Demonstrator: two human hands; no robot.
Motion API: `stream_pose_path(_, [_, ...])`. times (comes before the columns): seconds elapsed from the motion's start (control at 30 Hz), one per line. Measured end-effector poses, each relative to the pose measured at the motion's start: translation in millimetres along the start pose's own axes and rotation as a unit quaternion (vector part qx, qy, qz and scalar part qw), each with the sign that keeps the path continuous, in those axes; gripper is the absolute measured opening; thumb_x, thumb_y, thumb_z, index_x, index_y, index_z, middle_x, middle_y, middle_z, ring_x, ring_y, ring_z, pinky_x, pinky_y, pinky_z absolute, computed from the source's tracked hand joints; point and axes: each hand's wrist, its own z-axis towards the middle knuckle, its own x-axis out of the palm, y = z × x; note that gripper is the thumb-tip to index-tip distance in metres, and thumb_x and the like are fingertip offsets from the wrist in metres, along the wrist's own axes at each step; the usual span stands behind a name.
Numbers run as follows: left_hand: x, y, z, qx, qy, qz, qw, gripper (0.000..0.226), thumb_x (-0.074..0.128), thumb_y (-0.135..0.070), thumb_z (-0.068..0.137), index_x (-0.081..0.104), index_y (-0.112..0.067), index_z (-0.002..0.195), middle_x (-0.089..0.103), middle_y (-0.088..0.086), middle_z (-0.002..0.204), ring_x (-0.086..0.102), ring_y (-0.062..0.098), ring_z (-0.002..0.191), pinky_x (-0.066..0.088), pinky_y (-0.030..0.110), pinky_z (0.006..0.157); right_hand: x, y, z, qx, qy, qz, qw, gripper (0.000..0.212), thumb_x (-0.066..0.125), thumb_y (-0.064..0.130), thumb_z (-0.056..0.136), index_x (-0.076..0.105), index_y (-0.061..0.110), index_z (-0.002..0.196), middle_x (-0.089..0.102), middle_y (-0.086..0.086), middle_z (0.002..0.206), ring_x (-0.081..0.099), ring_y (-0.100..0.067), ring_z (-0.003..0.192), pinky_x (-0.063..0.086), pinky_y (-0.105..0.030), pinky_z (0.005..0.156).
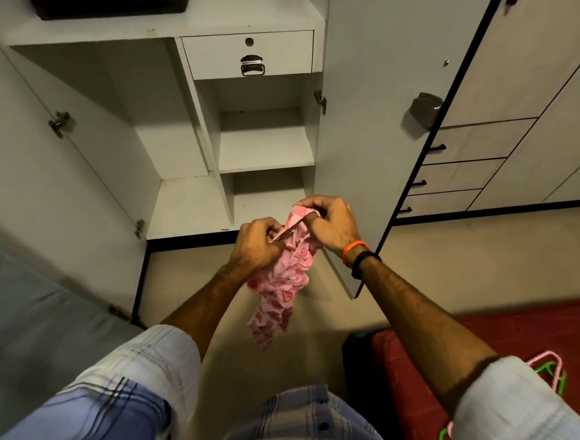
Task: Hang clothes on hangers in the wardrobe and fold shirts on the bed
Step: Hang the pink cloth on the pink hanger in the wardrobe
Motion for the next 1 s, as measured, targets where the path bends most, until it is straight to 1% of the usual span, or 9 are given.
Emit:
stream_pose_path(0.13, [-1.4,28.6,-7.8,-0.067,0.017,0.064,0.996,0.013,0.074,-0.022,0.081,0.072,-0.019,0.094,0.073,0.009,0.095,0.066,0.028,0.091,0.050,0.030,0.076,-3.2,0.7,0.7,0.026,-0.047,0.056,0.997,0.017,0.063,0.012,0.092,0.076,0.015,0.103,0.072,0.002,0.097,0.069,-0.018,0.092,0.058,-0.032,0.082])
stream_pose_path(0.27, [-18.7,43.0,-6.3,-0.117,-0.034,0.062,0.991,0.012,0.078,-0.018,0.080,0.072,-0.023,0.089,0.074,0.006,0.097,0.066,0.025,0.092,0.050,0.027,0.078,-21.6,-12.7,6.1,-0.005,-0.024,-0.121,0.992,0.027,0.058,0.003,0.086,0.077,0.015,0.103,0.075,-0.003,0.102,0.067,-0.019,0.096,0.053,-0.031,0.092])
stream_pose_path(0.37, [-38.1,39.7,-0.8,-0.120,-0.083,0.072,0.987,0.013,0.074,-0.014,0.079,0.070,-0.026,0.082,0.073,0.003,0.094,0.067,0.026,0.091,0.054,0.030,0.078,-35.4,-29.1,7.7,0.015,-0.001,-0.228,0.973,0.029,0.060,0.002,0.078,0.078,0.018,0.095,0.076,-0.005,0.096,0.069,-0.025,0.091,0.056,-0.037,0.088])
stream_pose_path(0.53, [-61.8,39.2,7.9,-0.133,-0.115,0.128,0.976,0.016,0.072,-0.009,0.081,0.070,-0.025,0.078,0.071,0.002,0.092,0.062,0.024,0.083,0.045,0.028,0.069,-49.4,-37.3,1.5,0.053,-0.011,-0.294,0.954,0.027,0.065,0.000,0.077,0.077,0.019,0.092,0.075,-0.006,0.094,0.068,-0.027,0.090,0.056,-0.032,0.081])
stream_pose_path(0.7, [-71.5,39.8,12.4,-0.164,-0.113,0.170,0.965,0.002,0.073,-0.020,0.084,0.073,-0.019,0.087,0.070,0.007,0.092,0.056,0.023,0.080,0.045,0.031,0.067,-49.1,-36.2,2.5,0.114,-0.025,-0.332,0.936,0.020,0.072,0.017,0.080,0.076,0.023,0.098,0.073,-0.006,0.100,0.067,-0.029,0.097,0.053,-0.034,0.079])
stream_pose_path(0.77, [-72.4,38.7,13.2,-0.184,-0.119,0.173,0.960,0.011,0.071,-0.025,0.087,0.075,-0.016,0.092,0.070,0.009,0.092,0.058,0.024,0.080,0.047,0.031,0.067,-46.1,-36.7,2.8,0.159,-0.032,-0.291,0.943,0.017,0.070,0.019,0.081,0.077,0.021,0.097,0.072,-0.009,0.099,0.066,-0.032,0.097,0.054,-0.034,0.081])
stream_pose_path(0.87, [-73.0,36.3,12.6,-0.208,-0.150,0.154,0.954,0.020,0.067,-0.028,0.090,0.073,-0.011,0.098,0.069,0.011,0.095,0.060,0.026,0.083,0.046,0.032,0.068,-40.6,-41.1,6.9,0.222,-0.054,-0.157,0.961,0.020,0.057,0.017,0.083,0.076,0.013,0.085,0.073,-0.011,0.087,0.068,-0.034,0.087,0.058,-0.039,0.084])
stream_pose_path(0.93, [-74.7,32.9,10.9,-0.234,-0.156,0.138,0.950,0.023,0.066,-0.032,0.090,0.068,-0.009,0.096,0.066,0.012,0.096,0.060,0.028,0.084,0.046,0.032,0.067,-39.0,-43.1,10.8,0.253,-0.061,-0.089,0.962,0.023,0.055,0.015,0.081,0.077,0.016,0.073,0.074,-0.008,0.076,0.071,-0.033,0.077,0.060,-0.044,0.077])
stream_pose_path(1.0, [-76.1,36.9,13.8,-0.272,-0.148,0.061,0.949,0.026,0.067,-0.031,0.089,0.069,-0.005,0.091,0.069,0.011,0.092,0.064,0.028,0.079,0.054,0.033,0.065,-39.2,-43.7,13.0,0.271,-0.054,-0.027,0.961,0.033,0.050,0.007,0.082,0.074,0.020,0.064,0.072,-0.005,0.066,0.072,-0.030,0.067,0.062,-0.043,0.069])
